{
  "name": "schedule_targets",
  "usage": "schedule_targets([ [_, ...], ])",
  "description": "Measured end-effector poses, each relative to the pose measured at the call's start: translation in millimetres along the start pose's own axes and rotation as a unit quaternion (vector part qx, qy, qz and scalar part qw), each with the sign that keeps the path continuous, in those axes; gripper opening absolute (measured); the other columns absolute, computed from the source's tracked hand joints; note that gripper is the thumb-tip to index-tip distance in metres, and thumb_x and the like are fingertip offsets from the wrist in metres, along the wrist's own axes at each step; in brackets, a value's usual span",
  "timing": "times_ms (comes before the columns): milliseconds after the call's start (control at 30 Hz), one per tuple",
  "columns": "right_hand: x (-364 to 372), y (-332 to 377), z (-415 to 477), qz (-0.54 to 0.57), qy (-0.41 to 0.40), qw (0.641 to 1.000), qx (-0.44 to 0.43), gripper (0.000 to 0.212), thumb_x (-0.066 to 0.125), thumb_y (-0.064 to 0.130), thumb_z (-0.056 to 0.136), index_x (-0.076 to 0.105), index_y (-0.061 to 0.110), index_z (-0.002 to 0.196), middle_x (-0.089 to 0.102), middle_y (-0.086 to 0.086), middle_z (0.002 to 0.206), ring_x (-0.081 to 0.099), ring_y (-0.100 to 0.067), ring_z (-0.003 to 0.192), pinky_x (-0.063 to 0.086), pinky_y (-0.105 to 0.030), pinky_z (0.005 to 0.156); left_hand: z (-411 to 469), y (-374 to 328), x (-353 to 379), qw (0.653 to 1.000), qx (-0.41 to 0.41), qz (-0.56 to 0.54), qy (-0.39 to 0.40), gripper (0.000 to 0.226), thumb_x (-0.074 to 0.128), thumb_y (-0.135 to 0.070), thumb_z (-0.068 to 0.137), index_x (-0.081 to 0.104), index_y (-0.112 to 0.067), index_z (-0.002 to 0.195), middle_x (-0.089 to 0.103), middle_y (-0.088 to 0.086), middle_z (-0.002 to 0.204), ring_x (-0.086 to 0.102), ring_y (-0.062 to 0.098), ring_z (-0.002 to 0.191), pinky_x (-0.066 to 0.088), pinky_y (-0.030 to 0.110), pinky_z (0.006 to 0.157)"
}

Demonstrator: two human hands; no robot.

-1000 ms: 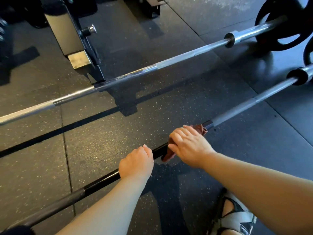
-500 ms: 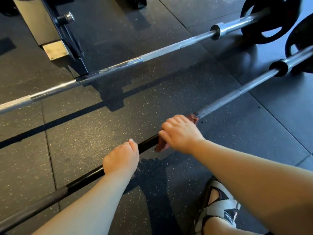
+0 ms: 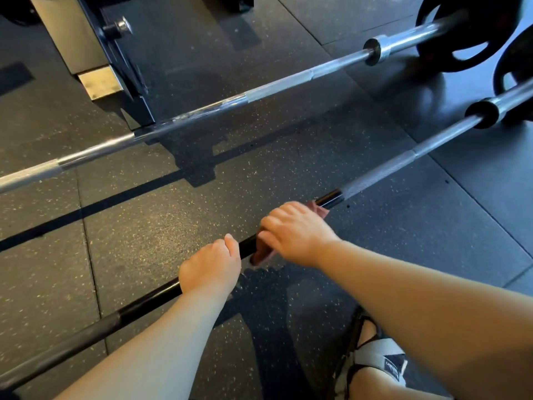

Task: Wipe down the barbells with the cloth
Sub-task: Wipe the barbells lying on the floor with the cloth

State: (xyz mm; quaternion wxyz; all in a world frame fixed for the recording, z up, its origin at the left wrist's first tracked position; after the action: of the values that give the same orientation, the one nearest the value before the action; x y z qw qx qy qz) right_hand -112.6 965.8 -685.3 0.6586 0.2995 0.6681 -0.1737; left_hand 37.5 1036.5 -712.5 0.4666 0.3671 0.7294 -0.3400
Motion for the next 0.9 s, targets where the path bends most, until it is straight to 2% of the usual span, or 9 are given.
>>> schedule_targets([
  [67, -10.9, -42.6, -10.9, -0.012, -0.042, 0.994, 0.099, 0.028, 0.046, 0.036, 0.105, 0.065, 0.021, 0.09, 0.066, -0.001, 0.093, 0.061, -0.03, 0.096, 0.043, -0.048, 0.106, -0.6, 0.8, 0.4, 1.0, -0.001, 0.002, 0.005, 0.066, 0.012, -0.045, 0.107, 0.07, -0.013, 0.1, 0.069, 0.004, 0.087, 0.065, 0.025, 0.078, 0.054, 0.041, 0.082],
  [133, -9.7, -65.6, -20.8, -0.02, -0.059, 0.977, 0.204, 0.03, 0.042, 0.028, 0.107, 0.066, 0.015, 0.093, 0.066, -0.006, 0.096, 0.058, -0.035, 0.102, 0.03, -0.051, 0.118, -1.0, -0.4, -0.1, 1.0, -0.003, 0.004, 0.007, 0.067, 0.012, -0.045, 0.107, 0.07, -0.013, 0.1, 0.069, 0.005, 0.087, 0.065, 0.026, 0.078, 0.054, 0.041, 0.081],
  [233, -0.5, -45.1, -10.6, 0.012, -0.066, 0.961, 0.269, 0.043, 0.028, 0.032, 0.108, 0.067, 0.014, 0.1, 0.064, -0.005, 0.102, 0.053, -0.032, 0.109, 0.017, -0.048, 0.124, -1.5, -1.7, -0.9, 1.0, -0.001, 0.01, 0.003, 0.067, 0.012, -0.044, 0.107, 0.071, -0.014, 0.101, 0.07, 0.005, 0.089, 0.065, 0.026, 0.079, 0.054, 0.04, 0.08],
  [333, 9.6, 8.3, -0.4, 0.031, -0.065, 0.98, 0.183, 0.041, 0.03, 0.031, 0.107, 0.067, 0.016, 0.099, 0.064, -0.003, 0.1, 0.055, -0.03, 0.105, 0.021, -0.049, 0.123, -1.1, -2.6, -1.8, 1.0, 0.001, 0.008, 0.0, 0.066, 0.013, -0.043, 0.107, 0.071, -0.014, 0.102, 0.072, 0.007, 0.094, 0.066, 0.028, 0.085, 0.052, 0.04, 0.081],
  [467, 7.6, 21.4, 0.1, -0.003, -0.039, 0.999, 0.027, 0.026, 0.045, 0.037, 0.106, 0.067, 0.023, 0.103, 0.065, 0.004, 0.1, 0.06, -0.024, 0.098, 0.042, -0.046, 0.11, 0.0, -2.9, -1.5, 1.0, -0.003, 0.001, 0.003, 0.065, 0.012, -0.044, 0.107, 0.07, -0.015, 0.102, 0.071, 0.007, 0.097, 0.061, 0.027, 0.082, 0.045, 0.038, 0.076],
  [567, 3.7, -20.2, -5.4, 0.005, -0.044, 0.996, 0.081, 0.036, 0.035, 0.042, 0.107, 0.063, 0.023, 0.096, 0.064, 0.004, 0.096, 0.058, -0.024, 0.094, 0.042, -0.042, 0.104, 0.4, -1.6, 0.1, 1.0, 0.0, 0.01, 0.0, 0.066, 0.012, -0.044, 0.108, 0.071, -0.014, 0.098, 0.07, 0.005, 0.088, 0.062, 0.025, 0.076, 0.044, 0.036, 0.071],
  [733, 1.6, -20.6, -7.9, 0.006, -0.089, 0.961, 0.26, 0.036, 0.037, 0.028, 0.105, 0.068, 0.014, 0.094, 0.065, -0.004, 0.096, 0.057, -0.033, 0.102, 0.024, -0.049, 0.12, -1.2, -2.8, -0.2, 1.0, -0.003, 0.015, -0.002, 0.067, 0.013, -0.042, 0.108, 0.071, -0.013, 0.096, 0.07, 0.005, 0.087, 0.062, 0.026, 0.075, 0.046, 0.036, 0.071],
  [800, 5.5, 9.7, -0.9, 0.02, -0.095, 0.966, 0.239, 0.034, 0.038, 0.027, 0.104, 0.067, 0.013, 0.094, 0.065, -0.005, 0.097, 0.057, -0.033, 0.104, 0.02, -0.049, 0.121, -1.6, -3.6, -0.5, 1.0, -0.001, 0.011, 0.0, 0.065, 0.013, -0.042, 0.108, 0.071, -0.013, 0.099, 0.071, 0.007, 0.093, 0.062, 0.027, 0.08, 0.043, 0.036, 0.072],
  [900, 13.2, 40.2, 0.4, 0.013, -0.071, 0.988, 0.137, 0.034, 0.037, 0.03, 0.106, 0.068, 0.017, 0.102, 0.066, -0.003, 0.103, 0.058, -0.03, 0.106, 0.025, -0.051, 0.122, 0.0, -3.7, -2.2, 1.0, -0.004, 0.009, 0.008, 0.063, 0.013, -0.042, 0.108, 0.07, -0.015, 0.105, 0.072, 0.008, 0.103, 0.066, 0.03, 0.094, 0.039, 0.037, 0.076],
])
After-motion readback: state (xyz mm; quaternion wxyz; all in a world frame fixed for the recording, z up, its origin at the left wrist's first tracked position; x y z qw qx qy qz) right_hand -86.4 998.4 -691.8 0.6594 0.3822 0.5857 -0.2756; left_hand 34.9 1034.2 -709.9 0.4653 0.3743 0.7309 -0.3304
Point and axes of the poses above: each hand's wrist, its own z-axis towards the middle knuckle, its own x-axis out of the palm, y = z × x, the point moved 8 cm from there along z, towards the middle knuckle
